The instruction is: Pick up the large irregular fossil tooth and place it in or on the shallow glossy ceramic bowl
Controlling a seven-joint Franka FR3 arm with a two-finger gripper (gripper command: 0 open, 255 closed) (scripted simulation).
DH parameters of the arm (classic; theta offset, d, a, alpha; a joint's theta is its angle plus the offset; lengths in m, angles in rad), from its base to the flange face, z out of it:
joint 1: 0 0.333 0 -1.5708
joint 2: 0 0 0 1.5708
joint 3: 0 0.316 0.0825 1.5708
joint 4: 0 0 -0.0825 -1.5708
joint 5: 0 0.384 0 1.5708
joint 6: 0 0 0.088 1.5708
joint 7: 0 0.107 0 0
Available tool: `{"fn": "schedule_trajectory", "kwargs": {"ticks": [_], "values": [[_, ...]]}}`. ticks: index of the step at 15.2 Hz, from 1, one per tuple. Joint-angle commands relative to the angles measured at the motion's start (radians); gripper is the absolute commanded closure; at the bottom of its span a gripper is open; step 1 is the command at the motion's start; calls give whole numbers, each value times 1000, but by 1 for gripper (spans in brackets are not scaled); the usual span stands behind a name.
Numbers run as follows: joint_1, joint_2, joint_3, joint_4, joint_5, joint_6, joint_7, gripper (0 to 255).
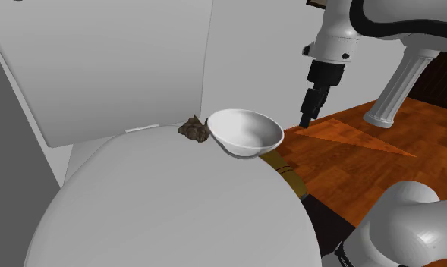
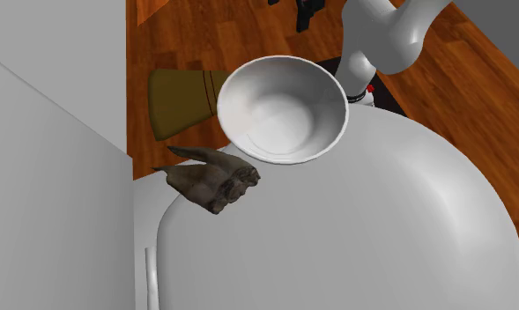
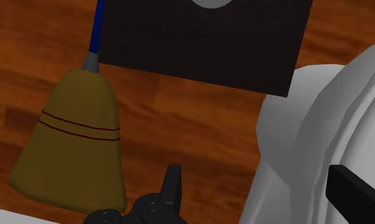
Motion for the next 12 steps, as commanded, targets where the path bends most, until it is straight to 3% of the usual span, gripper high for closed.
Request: {"fn": "schedule_trajectory", "kwargs": {"ticks": [1, 12], "values": [[0, 0, 0, 0, 0, 0, 0, 0], [-6, 155, -21, -125, 439, 434, 221, 0]]}}
